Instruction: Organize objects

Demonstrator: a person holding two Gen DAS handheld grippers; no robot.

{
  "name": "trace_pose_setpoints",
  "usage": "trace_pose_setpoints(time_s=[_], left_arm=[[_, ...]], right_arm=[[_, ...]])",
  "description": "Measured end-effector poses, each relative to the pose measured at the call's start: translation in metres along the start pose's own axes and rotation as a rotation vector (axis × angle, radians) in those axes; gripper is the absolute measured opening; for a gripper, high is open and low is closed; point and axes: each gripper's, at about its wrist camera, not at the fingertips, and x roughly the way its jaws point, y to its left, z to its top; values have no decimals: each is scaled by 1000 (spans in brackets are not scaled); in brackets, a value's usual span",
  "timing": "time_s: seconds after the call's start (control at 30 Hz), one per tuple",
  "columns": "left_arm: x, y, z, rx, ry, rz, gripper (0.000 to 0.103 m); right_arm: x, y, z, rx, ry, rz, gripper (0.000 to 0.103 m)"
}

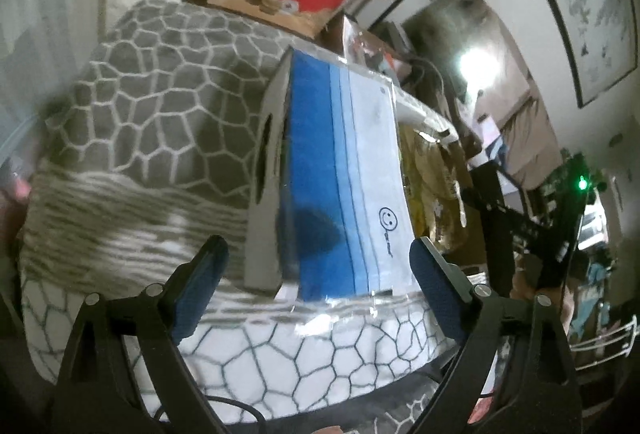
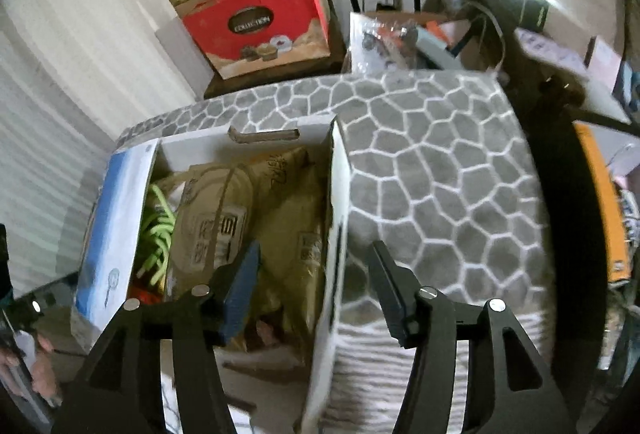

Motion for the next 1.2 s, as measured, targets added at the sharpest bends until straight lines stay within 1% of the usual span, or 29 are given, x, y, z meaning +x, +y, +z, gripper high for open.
trace_pose_setpoints(time_s=[0.1, 0.13, 0.17, 0.2, 0.27, 0.33, 0.37, 0.4, 0.47, 0.53, 0.6, 0.67, 0.73, 0.83, 1.0, 1.1, 1.2], left_arm=[[-20, -11, -9, 61, -56, 36, 92], [-25, -16, -12, 83, -73, 55, 93], [-31, -22, -16, 107, -93, 78, 98], [-36, -28, -20, 131, -120, 105, 99], [-46, -42, -31, 181, -179, 161, 103], [-52, -51, -40, 213, -222, 200, 103], [-53, -55, -43, 226, -236, 212, 103], [-55, -58, -47, 241, -243, 228, 103], [-54, -65, -55, 259, -247, 252, 103], [-52, -70, -61, 279, -249, 276, 103], [-50, -73, -67, 279, -254, 307, 103], [-49, -72, -71, 260, -258, 313, 103], [-48, -71, -72, 261, -255, 319, 103], [-49, -72, -76, 267, -272, 362, 103], [-53, -73, -82, 268, -286, 367, 103], [-53, -75, -84, 276, -286, 375, 103], [-53, -75, -86, 279, -284, 374, 103]], right_arm=[[-19, 2, -11, -16, -32, -42, 60], [-25, 4, -15, -21, -44, -54, 61], [-32, 7, -20, -29, -60, -66, 62], [-38, 9, -24, -36, -74, -77, 64], [-52, 19, -35, -51, -110, -106, 68], [-66, 29, -49, -52, -153, -128, 74], [-73, 34, -55, -54, -173, -136, 79], [-79, 39, -62, -57, -189, -141, 82], [-89, 51, -74, -72, -221, -157, 84], [-94, 60, -84, -85, -231, -166, 87], [-98, 67, -92, -90, -235, -166, 87], [-100, 69, -98, -78, -245, -168, 87], [-102, 69, -102, -62, -251, -171, 88], [-105, 71, -110, -43, -265, -186, 88], [-104, 73, -119, -22, -272, -204, 89], [-105, 74, -124, -21, -282, -230, 89], [-106, 76, -127, -21, -281, -230, 89]])
